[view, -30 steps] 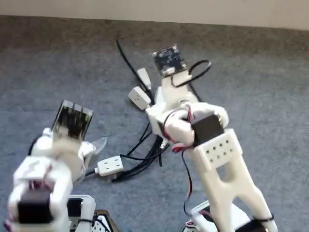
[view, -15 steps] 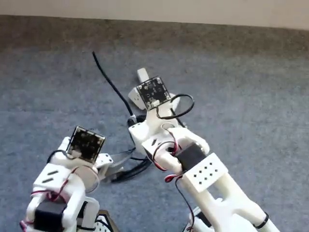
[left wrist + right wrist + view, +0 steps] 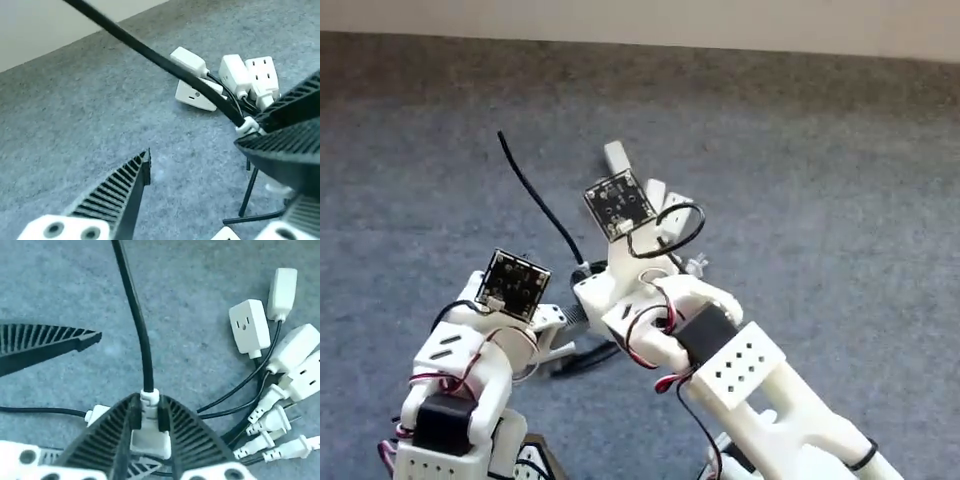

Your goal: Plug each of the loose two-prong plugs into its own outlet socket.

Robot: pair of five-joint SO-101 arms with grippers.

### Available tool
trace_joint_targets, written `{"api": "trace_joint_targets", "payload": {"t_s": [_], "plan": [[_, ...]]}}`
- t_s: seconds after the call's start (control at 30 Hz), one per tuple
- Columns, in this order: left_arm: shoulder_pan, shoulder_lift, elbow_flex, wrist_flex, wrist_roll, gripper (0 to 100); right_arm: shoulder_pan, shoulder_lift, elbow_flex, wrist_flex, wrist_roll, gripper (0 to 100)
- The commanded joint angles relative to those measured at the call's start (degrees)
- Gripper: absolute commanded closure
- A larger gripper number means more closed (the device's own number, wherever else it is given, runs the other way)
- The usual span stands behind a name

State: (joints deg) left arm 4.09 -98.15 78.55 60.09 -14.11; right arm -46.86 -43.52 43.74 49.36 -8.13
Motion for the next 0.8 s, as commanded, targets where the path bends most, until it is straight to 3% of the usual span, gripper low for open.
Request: {"api": "trace_joint_targets", "payload": {"t_s": [0.0,0.2,0.77], "plan": [[-3.12,0.22,0.22,-2.46,0.00,58,-0.40,-1.71,-7.16,5.05,-0.09,99.3],[-3.74,0.22,1.10,-2.46,0.00,58,-0.13,-1.71,-10.95,11.47,2.55,99.3],[-6.73,0.22,1.27,-3.43,0.00,58,5.23,-2.15,-10.86,17.01,5.89,99.3]]}}
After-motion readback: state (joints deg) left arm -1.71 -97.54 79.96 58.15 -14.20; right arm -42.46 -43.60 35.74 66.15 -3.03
